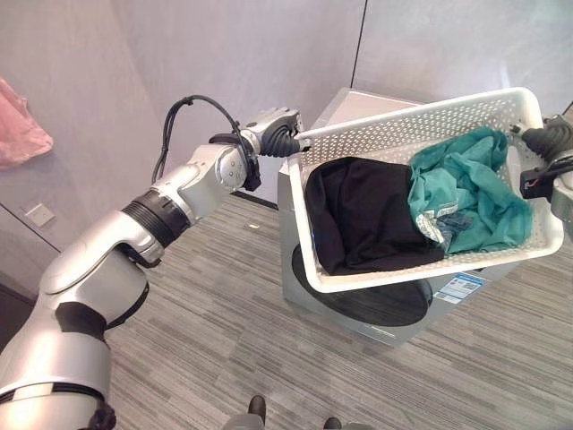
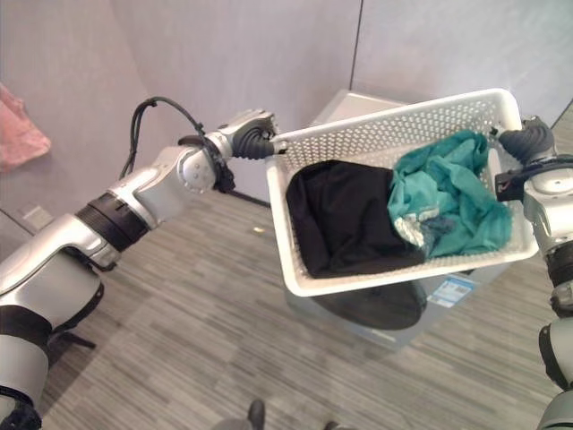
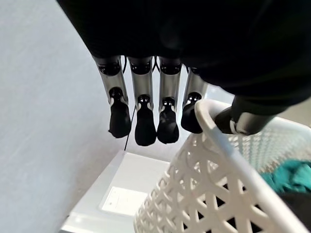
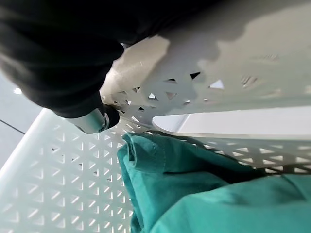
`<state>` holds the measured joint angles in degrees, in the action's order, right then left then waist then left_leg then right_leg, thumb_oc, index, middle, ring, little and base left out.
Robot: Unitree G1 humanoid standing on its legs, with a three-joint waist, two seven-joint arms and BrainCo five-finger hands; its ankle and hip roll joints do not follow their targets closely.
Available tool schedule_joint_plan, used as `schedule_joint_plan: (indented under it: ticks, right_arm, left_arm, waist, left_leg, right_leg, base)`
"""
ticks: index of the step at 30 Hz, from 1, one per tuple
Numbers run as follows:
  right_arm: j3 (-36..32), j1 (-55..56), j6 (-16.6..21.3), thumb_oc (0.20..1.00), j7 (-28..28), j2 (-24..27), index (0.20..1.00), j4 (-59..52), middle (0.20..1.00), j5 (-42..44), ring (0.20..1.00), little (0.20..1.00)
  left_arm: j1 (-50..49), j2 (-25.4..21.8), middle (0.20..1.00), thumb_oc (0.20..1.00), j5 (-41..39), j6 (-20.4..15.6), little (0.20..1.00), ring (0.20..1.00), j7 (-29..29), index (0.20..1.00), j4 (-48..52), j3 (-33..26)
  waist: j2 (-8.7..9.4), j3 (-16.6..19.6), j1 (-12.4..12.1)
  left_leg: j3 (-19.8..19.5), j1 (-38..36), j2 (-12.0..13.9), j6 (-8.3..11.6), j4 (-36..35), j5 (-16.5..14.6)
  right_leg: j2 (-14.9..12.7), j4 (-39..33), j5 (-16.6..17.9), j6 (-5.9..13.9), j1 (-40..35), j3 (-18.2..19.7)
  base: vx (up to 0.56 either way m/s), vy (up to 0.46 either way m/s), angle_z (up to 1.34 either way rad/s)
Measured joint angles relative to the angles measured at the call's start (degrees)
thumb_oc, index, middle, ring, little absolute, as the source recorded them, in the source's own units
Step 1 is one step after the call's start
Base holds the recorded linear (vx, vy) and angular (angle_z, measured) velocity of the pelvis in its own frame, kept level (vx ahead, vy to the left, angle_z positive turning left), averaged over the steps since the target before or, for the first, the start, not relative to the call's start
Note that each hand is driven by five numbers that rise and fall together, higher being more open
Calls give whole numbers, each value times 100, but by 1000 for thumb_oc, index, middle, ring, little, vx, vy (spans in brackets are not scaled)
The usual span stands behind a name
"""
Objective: Grab the laundry basket,head to the washer,open it,put in the laundry and shut it.
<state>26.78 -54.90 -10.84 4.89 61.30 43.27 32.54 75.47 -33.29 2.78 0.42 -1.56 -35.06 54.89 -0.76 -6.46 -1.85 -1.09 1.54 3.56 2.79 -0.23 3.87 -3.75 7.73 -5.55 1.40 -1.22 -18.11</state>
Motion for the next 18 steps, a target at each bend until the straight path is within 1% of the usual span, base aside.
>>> schedule_joint_plan:
  ticks: [1,2,4,5,6,7,8,9,10,11,12,13,14,15,16,17,18]
  right_arm:
    - [220,-186,16,200,1,-6,200,162,200,29,200,200]
    - [391,-368,44,200,-2,-23,200,325,200,46,200,200]
    - [470,-607,45,200,5,-52,200,469,200,47,200,200]
    - [492,-751,54,200,44,-117,200,544,200,53,200,200]
    - [478,-776,84,200,125,-147,200,545,200,50,200,200]
    - [465,-754,132,200,154,-128,200,545,200,50,200,200]
    - [315,-685,173,200,157,-99,200,505,200,44,200,200]
    - [295,-639,188,200,163,-108,200,480,200,44,200,200]
    - [294,-617,188,200,159,-155,200,469,200,23,200,200]
    - [88,-560,220,200,182,-340,200,413,200,-102,200,200]
    - [119,-551,208,200,183,-355,200,327,200,-185,200,200]
    - [123,-587,196,200,199,-391,200,307,200,-253,200,200]
    - [37,-513,202,200,243,-475,200,270,200,-316,200,200]
    - [82,-510,183,200,229,-450,200,274,200,-311,200,200]
    - [91,-537,183,200,232,-474,200,296,200,-373,200,200]
    - [95,-598,183,200,243,-488,200,348,200,-430,200,200]
    - [101,-610,182,200,231,-509,200,360,200,-468,200,200]
  left_arm:
    - [83,3,200,200,3,-3,200,200,-9,200,-45,45]
    - [210,2,200,200,3,-2,200,200,-17,200,-97,65]
    - [540,-16,200,200,0,2,200,200,-46,200,-271,287]
    - [717,-21,200,200,-2,7,200,200,-87,200,-394,442]
    - [790,-29,200,200,-2,8,200,200,-95,200,-441,466]
    - [817,-31,200,200,-3,-2,200,200,-131,200,-423,461]
    - [842,-24,200,200,-4,-21,200,200,-200,200,-407,443]
    - [843,-28,200,200,-4,-17,200,200,-207,200,-408,445]
    - [875,-31,200,200,-3,-36,200,200,-227,200,-495,534]
    - [821,16,200,200,-5,-35,200,200,-252,200,-789,614]
    - [830,-20,200,200,-6,-22,200,200,-249,200,-788,689]
    - [899,-68,200,200,-6,-11,200,200,-247,200,-820,840]
    - [882,-66,200,200,-8,-15,200,200,-253,200,-900,828]
    - [894,-27,200,200,-11,1,200,200,-263,200,-939,834]
    - [927,0,200,200,-11,2,200,200,-260,200,-939,833]
    - [940,-1,200,200,-11,19,200,200,-259,200,-947,833]
    - [965,32,200,200,-11,58,200,200,-252,200,-1032,832]
  waist:
    - [14,-9,31]
    - [102,-59,47]
    - [206,-124,24]
    - [312,-186,18]
    - [377,-232,35]
    - [395,-242,79]
    - [387,-251,116]
    - [369,-241,113]
    - [293,-209,138]
    - [137,-189,141]
    - [3,-143,206]
    - [-60,-134,230]
    - [-80,-140,240]
    - [-77,-121,299]
    - [-80,-119,294]
    - [-106,-106,283]
    - [-138,-93,293]
  left_leg:
    - [4,80,4,25,116,12]
    - [-2,297,-17,27,461,13]
    - [-9,689,-7,30,1053,7]
    - [11,979,4,39,1479,-78]
    - [41,1098,41,18,1431,-113]
    - [49,1213,87,22,1238,-105]
    - [13,1307,182,39,893,-60]
    - [13,1340,229,64,760,-40]
    - [-6,1342,183,20,797,-73]
    - [-19,1153,-49,-81,857,-64]
    - [17,1032,-152,-107,902,-82]
    - [22,891,-280,-385,1008,-247]
    - [172,554,-415,-395,760,-217]
    - [189,429,-574,-501,703,-229]
    - [316,330,-701,-595,650,-282]
    - [396,236,-789,-660,577,-318]
    - [475,137,-865,-714,520,-320]
  right_leg:
    - [22,4,-2,-4,22,5]
    - [-13,18,-11,-27,77,27]
    - [-47,9,36,-98,138,30]
    - [-118,-91,94,-182,56,-7]
    - [-128,-188,101,-185,-33,-49]
    - [-118,-308,101,-177,-119,-143]
    - [-86,-341,132,-160,-169,-224]
    - [-67,-341,129,-157,-202,-222]
    - [-45,-356,32,8,-245,-98]
    - [-140,-165,-62,54,-270,40]
    - [-150,-162,-119,127,-289,97]
    - [-233,-1,-190,224,-290,227]
    - [-356,285,-322,238,-271,377]
    - [-532,402,-351,276,-277,458]
    - [-688,620,-411,349,-213,521]
    - [-821,934,-456,372,-66,583]
    - [-1004,1401,-572,375,137,710]
  base:
    - [-49,-44,2]
    - [0,0,0]
    - [68,100,1]
    - [125,180,11]
    - [107,147,21]
    - [109,141,31]
    - [224,292,20]
    - [227,298,2]
    - [461,517,-44]
    - [308,320,-50]
    - [391,412,-63]
    - [172,197,-55]
    - [236,285,-50]
    - [204,247,-40]
    - [117,157,-29]
    - [146,152,-35]
    - [119,116,-37]
